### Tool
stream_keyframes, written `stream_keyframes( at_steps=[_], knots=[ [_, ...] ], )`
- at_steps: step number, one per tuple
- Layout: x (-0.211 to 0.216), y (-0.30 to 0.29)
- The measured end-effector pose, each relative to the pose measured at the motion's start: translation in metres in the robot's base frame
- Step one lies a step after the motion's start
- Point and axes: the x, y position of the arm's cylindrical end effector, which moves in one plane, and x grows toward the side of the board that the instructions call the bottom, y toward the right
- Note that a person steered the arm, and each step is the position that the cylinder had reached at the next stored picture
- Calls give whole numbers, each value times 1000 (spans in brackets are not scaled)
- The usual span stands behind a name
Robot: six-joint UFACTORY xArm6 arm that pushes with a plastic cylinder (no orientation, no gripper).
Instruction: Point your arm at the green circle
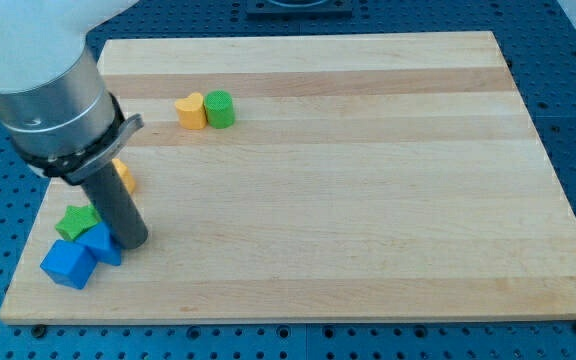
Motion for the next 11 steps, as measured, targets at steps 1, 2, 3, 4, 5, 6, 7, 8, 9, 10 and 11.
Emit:
stream_keyframes(
  at_steps=[1,2,3,4,5,6,7,8,9,10,11],
  knots=[
    [10,-13],
    [11,-14],
    [11,8],
    [9,31],
    [-20,89],
    [-74,157],
    [-164,181],
    [-236,181],
    [-249,181],
    [-272,187],
    [-299,184]
  ],
)
